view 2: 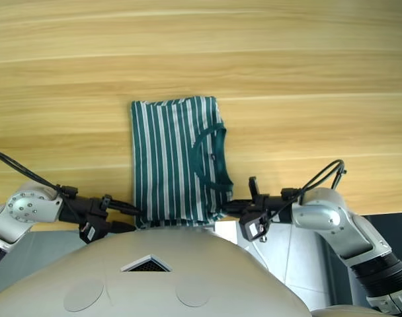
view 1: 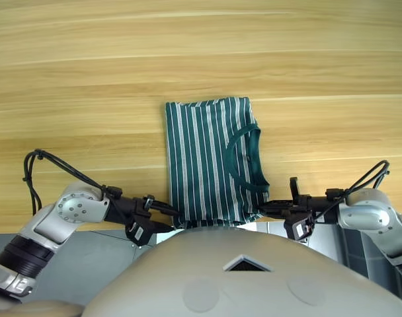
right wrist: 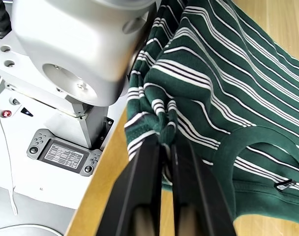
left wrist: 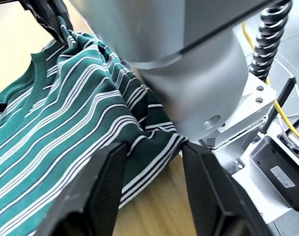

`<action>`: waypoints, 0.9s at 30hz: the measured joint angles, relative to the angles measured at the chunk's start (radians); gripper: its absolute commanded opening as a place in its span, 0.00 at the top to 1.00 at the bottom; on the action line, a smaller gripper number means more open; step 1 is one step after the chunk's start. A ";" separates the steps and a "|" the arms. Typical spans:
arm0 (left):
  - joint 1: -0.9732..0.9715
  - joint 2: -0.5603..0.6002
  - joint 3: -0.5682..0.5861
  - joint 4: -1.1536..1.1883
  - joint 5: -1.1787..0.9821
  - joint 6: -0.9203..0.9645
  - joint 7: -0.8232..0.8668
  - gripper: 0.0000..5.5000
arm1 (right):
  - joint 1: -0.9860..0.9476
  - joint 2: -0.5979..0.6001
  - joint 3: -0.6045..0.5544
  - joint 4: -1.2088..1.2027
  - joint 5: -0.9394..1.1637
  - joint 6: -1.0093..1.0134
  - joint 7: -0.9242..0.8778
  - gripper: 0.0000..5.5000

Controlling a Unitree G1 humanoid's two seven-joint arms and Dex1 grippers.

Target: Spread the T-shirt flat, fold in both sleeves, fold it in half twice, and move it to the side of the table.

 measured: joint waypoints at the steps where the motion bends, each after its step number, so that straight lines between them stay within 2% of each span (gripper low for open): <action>1: 0.000 0.004 -0.001 -0.002 0.000 0.000 -0.003 0.63 | 0.000 0.000 0.000 0.000 0.000 0.000 0.000 0.98; 4: 0.000 0.009 -0.006 -0.008 -0.005 -0.001 -0.008 0.63 | 0.000 0.000 0.000 0.000 0.000 0.000 0.000 0.98; 16: -0.009 0.015 -0.020 -0.015 -0.016 -0.001 -0.018 0.99 | 0.000 0.001 0.002 -0.009 0.000 0.002 0.000 0.98; 27: -0.013 0.013 -0.026 0.004 -0.029 -0.022 -0.010 1.00 | 0.000 0.001 0.001 -0.011 0.002 0.002 0.000 0.98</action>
